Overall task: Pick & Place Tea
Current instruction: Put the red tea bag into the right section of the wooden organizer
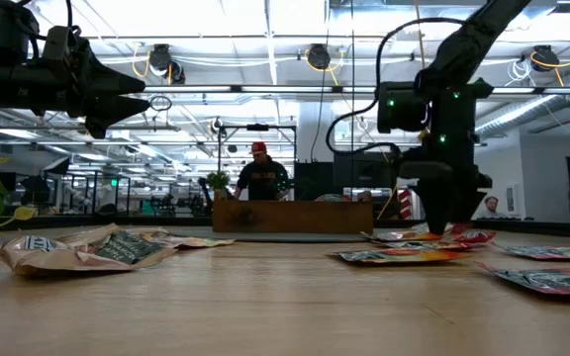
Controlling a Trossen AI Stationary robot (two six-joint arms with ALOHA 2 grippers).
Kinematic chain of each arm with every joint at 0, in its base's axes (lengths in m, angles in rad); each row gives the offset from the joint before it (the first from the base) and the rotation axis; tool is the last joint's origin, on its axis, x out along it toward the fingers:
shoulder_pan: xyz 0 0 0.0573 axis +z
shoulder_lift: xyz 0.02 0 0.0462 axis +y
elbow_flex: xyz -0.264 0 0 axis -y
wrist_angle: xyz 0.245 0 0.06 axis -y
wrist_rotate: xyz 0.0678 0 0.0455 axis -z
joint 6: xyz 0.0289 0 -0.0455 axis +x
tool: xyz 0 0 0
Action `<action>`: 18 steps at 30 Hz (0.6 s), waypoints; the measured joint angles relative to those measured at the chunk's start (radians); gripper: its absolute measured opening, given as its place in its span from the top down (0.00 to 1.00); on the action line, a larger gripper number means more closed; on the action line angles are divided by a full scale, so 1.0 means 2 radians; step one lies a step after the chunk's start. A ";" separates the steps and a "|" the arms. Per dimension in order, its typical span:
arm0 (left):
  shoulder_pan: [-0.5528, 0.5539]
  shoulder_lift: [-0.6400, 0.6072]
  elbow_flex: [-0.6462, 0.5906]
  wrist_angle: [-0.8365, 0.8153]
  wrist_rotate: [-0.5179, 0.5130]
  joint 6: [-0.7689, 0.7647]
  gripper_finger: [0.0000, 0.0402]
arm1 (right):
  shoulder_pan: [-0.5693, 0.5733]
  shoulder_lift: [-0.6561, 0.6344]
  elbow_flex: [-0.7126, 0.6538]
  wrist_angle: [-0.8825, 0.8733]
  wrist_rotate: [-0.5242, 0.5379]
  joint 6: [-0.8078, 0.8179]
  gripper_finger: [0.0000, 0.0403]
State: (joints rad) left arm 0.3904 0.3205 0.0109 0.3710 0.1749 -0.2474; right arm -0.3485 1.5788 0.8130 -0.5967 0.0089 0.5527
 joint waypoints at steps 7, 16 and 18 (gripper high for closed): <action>0.000 0.000 0.000 0.000 0.000 0.000 0.47 | 0.000 0.001 -0.014 -0.007 -0.002 0.022 0.33; 0.000 0.000 0.000 0.000 0.000 0.000 0.47 | 0.000 0.002 -0.014 -0.011 -0.007 0.018 0.71; 0.000 0.000 0.000 0.000 0.000 0.000 0.47 | 0.000 0.002 -0.014 -0.009 -0.010 0.014 0.82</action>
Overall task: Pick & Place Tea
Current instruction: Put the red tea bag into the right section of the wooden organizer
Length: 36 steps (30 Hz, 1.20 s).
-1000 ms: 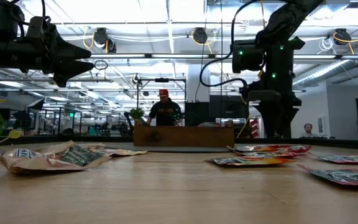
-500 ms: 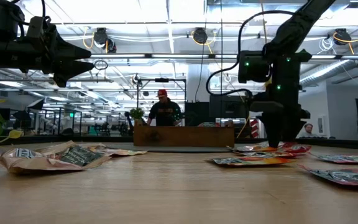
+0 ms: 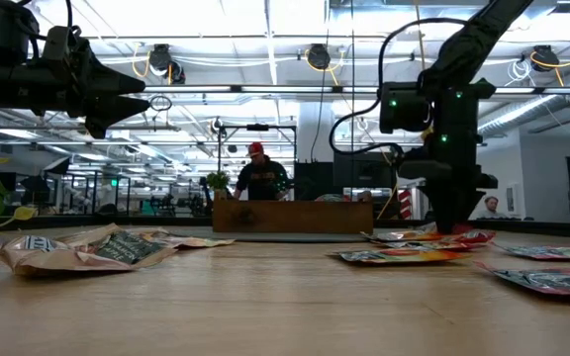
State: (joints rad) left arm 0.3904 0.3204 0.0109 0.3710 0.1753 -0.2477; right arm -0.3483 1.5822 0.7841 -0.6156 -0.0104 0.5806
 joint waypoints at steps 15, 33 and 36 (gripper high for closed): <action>0.000 0.000 0.000 0.000 0.000 0.000 0.47 | 0.061 -0.103 -0.002 0.085 0.152 -0.001 0.94; 0.000 0.000 0.000 0.000 0.001 -0.001 0.47 | 0.098 0.009 -0.002 0.459 0.254 -0.103 0.94; 0.000 0.000 0.000 0.000 0.001 -0.001 0.47 | 0.093 0.032 -0.001 0.478 0.254 -0.100 0.94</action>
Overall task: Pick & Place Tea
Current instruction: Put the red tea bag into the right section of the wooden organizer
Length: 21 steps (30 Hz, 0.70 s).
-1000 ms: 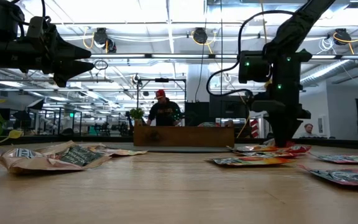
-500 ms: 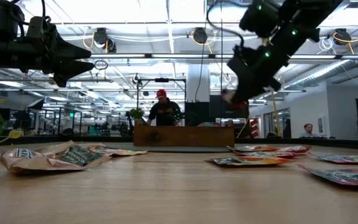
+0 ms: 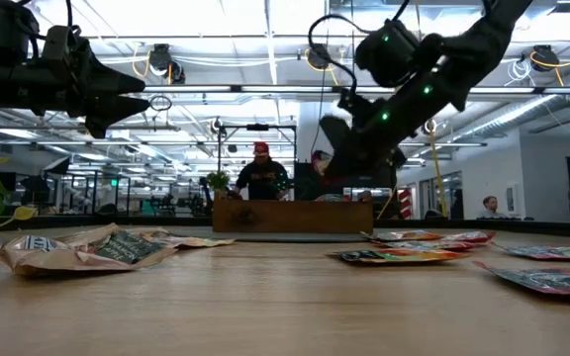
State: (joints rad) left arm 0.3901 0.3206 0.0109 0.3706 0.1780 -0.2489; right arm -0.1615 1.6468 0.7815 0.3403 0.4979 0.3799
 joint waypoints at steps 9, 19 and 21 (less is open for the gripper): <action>0.000 0.000 0.000 0.000 0.001 0.000 0.47 | -0.014 0.043 0.001 0.033 0.002 0.017 0.91; 0.000 0.000 0.000 0.000 0.001 0.000 0.47 | -0.014 0.041 0.001 0.047 0.002 0.014 0.71; 0.000 0.000 0.000 0.000 0.001 -0.001 0.47 | -0.014 0.041 0.001 0.049 0.002 0.014 0.69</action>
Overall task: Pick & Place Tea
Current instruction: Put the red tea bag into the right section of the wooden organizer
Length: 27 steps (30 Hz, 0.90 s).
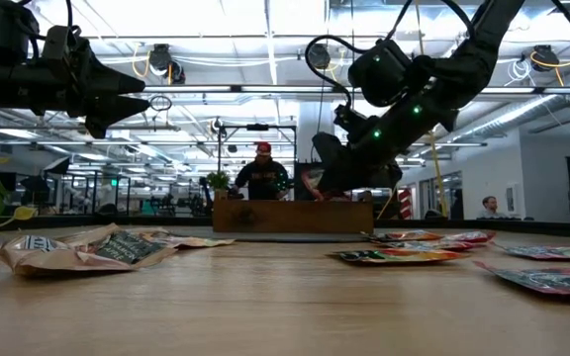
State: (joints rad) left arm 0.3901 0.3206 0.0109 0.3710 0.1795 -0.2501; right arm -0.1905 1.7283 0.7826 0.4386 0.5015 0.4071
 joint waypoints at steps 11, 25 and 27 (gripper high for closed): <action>0.000 0.000 0.000 0.000 0.000 0.000 0.47 | 0.000 -0.007 0.000 0.003 0.000 -0.013 0.61; 0.000 0.000 0.000 0.000 0.000 0.000 0.47 | 0.002 -0.007 0.000 -0.024 0.050 -0.026 0.61; 0.000 0.000 0.000 0.000 0.000 0.000 0.47 | 0.002 -0.007 0.000 -0.029 0.050 -0.026 0.61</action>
State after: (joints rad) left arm 0.3903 0.3205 0.0109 0.3708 0.1791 -0.2504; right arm -0.1862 1.7145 0.7830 0.3799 0.6018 0.3556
